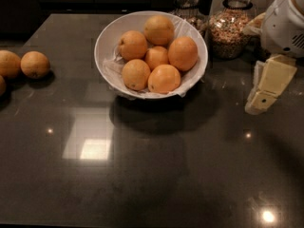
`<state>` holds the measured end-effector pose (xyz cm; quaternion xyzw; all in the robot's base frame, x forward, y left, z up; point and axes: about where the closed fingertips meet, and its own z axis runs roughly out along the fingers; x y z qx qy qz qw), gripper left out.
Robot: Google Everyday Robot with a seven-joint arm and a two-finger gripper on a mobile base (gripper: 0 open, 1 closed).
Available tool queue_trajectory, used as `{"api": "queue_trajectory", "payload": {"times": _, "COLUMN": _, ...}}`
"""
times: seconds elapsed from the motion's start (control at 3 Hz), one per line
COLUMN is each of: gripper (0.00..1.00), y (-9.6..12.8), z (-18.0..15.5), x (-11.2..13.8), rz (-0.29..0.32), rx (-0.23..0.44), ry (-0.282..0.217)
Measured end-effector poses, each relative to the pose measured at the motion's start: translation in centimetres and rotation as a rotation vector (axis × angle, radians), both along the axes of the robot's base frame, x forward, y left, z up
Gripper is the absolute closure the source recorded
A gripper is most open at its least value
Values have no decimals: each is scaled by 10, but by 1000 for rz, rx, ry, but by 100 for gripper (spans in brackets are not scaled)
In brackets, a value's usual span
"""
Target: Pick orange from white bowl
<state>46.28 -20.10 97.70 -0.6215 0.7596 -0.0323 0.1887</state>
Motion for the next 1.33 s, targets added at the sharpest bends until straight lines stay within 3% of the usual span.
{"api": "queue_trajectory", "payload": {"times": 0.67, "gripper": 0, "y": 34, "z": 4, "x": 56, "rz": 140, "rx": 73, "ry": -95}}
{"api": "queue_trajectory", "payload": {"times": 1.0, "gripper": 0, "y": 34, "z": 4, "x": 56, "rz": 140, "rx": 73, "ry": -96}}
{"api": "queue_trajectory", "payload": {"times": 1.33, "gripper": 0, "y": 38, "z": 1, "x": 72, "rz": 136, "rx": 81, "ry": -108}}
